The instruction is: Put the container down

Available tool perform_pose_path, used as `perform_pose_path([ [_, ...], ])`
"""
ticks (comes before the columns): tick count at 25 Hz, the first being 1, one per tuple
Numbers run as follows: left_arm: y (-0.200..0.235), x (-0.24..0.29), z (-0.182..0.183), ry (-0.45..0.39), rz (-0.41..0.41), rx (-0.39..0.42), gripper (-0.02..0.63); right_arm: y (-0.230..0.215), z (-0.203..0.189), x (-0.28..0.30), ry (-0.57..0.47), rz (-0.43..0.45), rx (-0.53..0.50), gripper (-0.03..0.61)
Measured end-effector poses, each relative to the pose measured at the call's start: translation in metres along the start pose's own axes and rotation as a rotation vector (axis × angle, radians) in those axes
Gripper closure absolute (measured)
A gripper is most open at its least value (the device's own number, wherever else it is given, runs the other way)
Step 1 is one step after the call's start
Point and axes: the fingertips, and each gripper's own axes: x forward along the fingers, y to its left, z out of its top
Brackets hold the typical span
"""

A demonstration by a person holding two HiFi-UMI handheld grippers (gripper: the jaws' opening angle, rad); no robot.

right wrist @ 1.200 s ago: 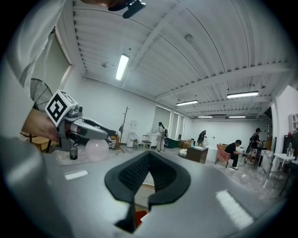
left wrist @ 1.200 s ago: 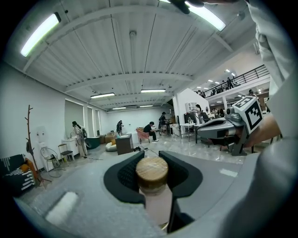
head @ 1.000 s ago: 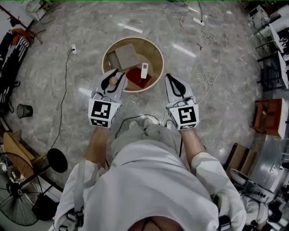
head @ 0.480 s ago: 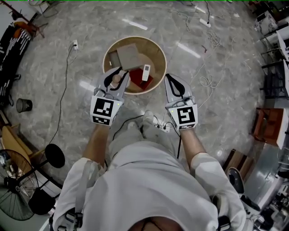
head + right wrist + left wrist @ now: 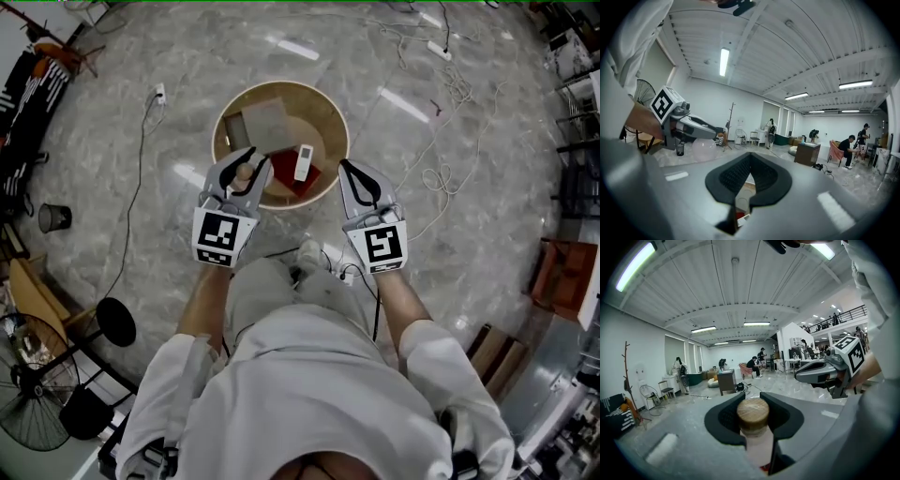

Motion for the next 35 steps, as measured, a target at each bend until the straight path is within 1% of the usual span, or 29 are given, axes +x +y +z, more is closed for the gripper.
perform_pose_path([
  [5,0.006,0.028,-0.017,0.014,0.022,-0.01,0.512,-0.015,-0.024,0.02,0.013,0.026,0.003,0.574],
  [11,0.022,0.058,-0.044,0.026,0.014,0.004,0.512,-0.024,-0.049,0.052,0.025,0.029,-0.002,0.574],
  [19,0.045,0.104,-0.086,0.029,-0.03,-0.012,0.512,-0.032,-0.076,0.098,0.044,0.01,-0.008,0.574],
  [26,0.057,0.145,-0.122,0.032,-0.079,0.002,0.512,-0.04,-0.114,0.131,0.076,-0.015,0.0,0.574],
  [35,0.07,0.183,-0.173,0.061,-0.101,-0.001,0.511,-0.047,-0.162,0.164,0.104,-0.014,0.02,0.574],
])
